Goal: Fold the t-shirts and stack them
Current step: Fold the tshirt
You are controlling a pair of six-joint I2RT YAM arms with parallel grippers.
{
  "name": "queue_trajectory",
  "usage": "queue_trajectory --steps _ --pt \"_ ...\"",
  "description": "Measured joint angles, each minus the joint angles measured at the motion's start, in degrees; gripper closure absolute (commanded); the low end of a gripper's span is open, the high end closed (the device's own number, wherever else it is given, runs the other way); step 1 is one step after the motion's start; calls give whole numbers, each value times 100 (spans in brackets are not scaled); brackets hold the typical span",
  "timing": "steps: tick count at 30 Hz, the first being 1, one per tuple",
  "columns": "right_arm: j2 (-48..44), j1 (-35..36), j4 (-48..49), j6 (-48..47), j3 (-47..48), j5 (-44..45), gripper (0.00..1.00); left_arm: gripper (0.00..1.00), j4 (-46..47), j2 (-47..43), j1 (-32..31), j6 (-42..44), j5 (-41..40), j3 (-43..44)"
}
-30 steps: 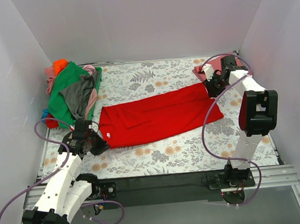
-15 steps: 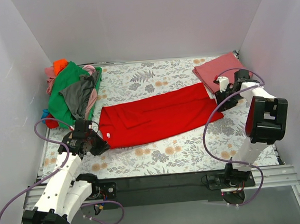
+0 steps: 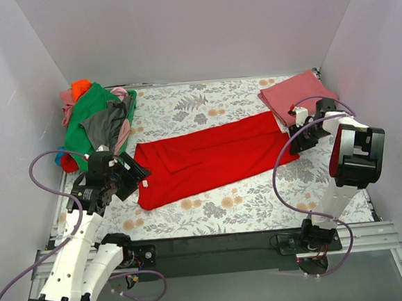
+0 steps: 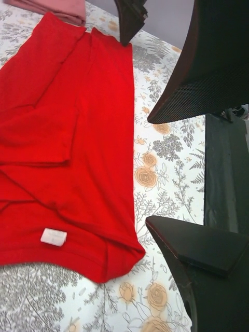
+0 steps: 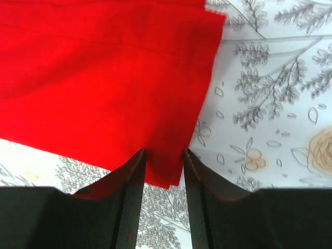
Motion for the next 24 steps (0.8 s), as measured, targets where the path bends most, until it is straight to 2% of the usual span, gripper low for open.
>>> queue_trajectory --steps 2,5,6,9,16,24 --pt "57 -4 17 2 17 -59 61 30 162 103 -2 52 127 0" --pt "81 -11 13 -9 17 -103 74 30 319 223 -2 120 249 0" --pt "94 -15 13 -15 20 -129 84 30 374 229 -2 144 286 -2" --pt "140 -22 -20 -35 22 -201 99 30 457 205 -2 199 345 -2" --pt "37 -44 -190 -223 -68 -66 99 31 573 168 -2 299 382 0" --pt "-686 -308 -638 -745 -857 457 99 31 850 330 -2 400 479 0"
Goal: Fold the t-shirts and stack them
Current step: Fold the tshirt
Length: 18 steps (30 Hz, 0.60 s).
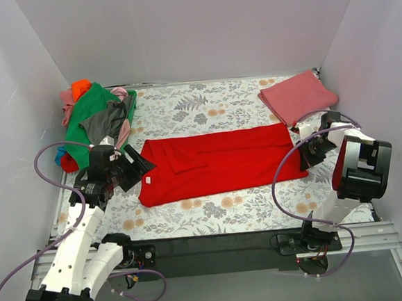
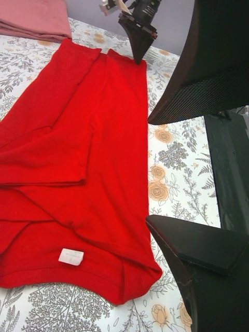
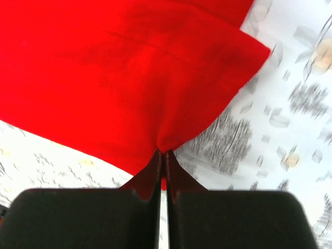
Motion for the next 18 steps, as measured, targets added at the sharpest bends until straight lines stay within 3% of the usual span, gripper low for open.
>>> queue_trajectory --steps 5,7,8,11,14,18 --pt "-452 -146 -212 -339 -452 376 95 31 173 267 2 151 68 98" --pt "-619 -199 -350 -522 -584 564 79 31 273 385 2 232 109 214" --pt "-695 -221 -446 -619 -632 658 58 31 334 435 2 295 133 280" --pt "-949 -243 -717 -844 -597 776 44 31 444 581 0 522 146 551" --pt "-1097 48 -1001 -920 -48 684 42 30 560 640 2 761 74 848" --pt "-826 1226 -1025 -791 1207 201 41 30 745 476 0 966 46 1038"
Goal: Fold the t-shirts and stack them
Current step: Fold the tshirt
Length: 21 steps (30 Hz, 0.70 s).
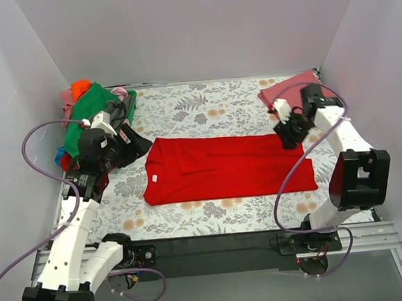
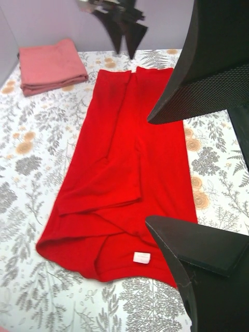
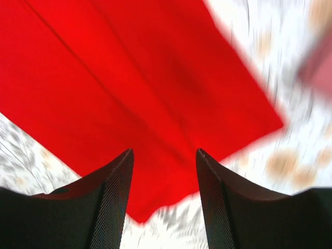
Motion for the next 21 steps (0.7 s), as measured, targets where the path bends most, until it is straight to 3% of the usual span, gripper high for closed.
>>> queue_trajectory --steps 5,10,12,16,21 --pt "1414 1558 -7 302 2107 -1154 41 30 151 -483 0 35 -2 -72" --pt "3928 2822 168 1193 5187 -1996 40 30 160 -846 0 -4 -129 -236" --pt "4730 3202 461 1714 5998 -2017 38 30 125 -859 0 -15 -221 -236" --pt "5230 3729 1008 2793 5895 -1882 37 30 42 -824 0 -13 -369 -236" --pt "5233 3775 1440 3600 5696 -1587 35 30 28 -772 2 -13 -402 -264"
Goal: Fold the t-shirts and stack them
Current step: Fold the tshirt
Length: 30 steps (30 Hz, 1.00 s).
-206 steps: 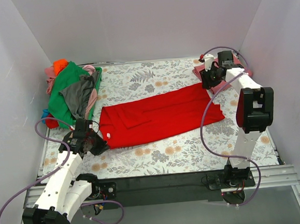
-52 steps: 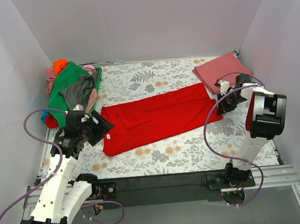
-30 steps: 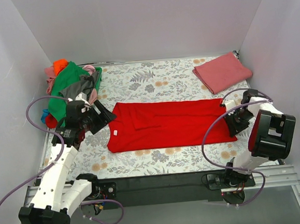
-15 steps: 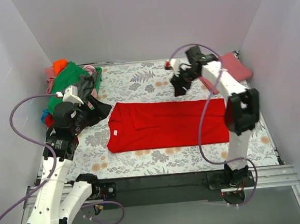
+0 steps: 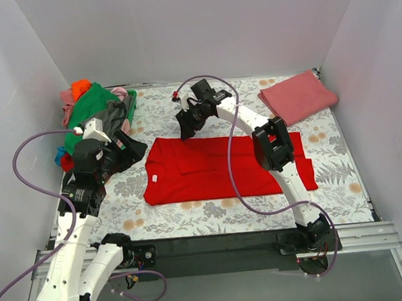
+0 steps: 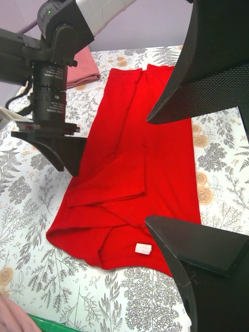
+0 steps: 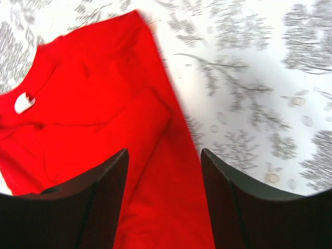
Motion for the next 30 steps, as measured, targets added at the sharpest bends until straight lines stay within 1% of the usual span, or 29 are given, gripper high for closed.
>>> queue_trajectory --steps 4,9,13,16,17,19,20,23,27,30 --pt "0 -160 289 284 -138 42 33 30 -2 37 0 -2 -2 -61" --pt "136 -282 306 356 -319 76 31 30 -2 31 -2 -20 -2 -79" --pt "190 -249 337 380 -310 -133 36 30 -2 31 0 -24 -2 -79" --pt "195 -179 341 400 -374 -286 51 30 -2 31 0 -26 -2 -79" --pt "195 -160 337 393 -409 -321 61 30 0 31 0 -26 -2 -81" --pt "195 -109 308 400 -450 -361 72 30 9 24 0 -31 -2 -109" --pt "205 -103 278 417 -452 -334 83 30 9 20 0 -33 0 -127" --pt "258 -92 240 507 -409 -212 99 30 -2 26 0 -35 -2 -142" --pt "413 -166 155 778 -55 105 99 31 -4 26 0 -39 -2 -142" --pt "490 -389 221 1106 181 529 99 31 -2 33 -2 -50 0 -142"
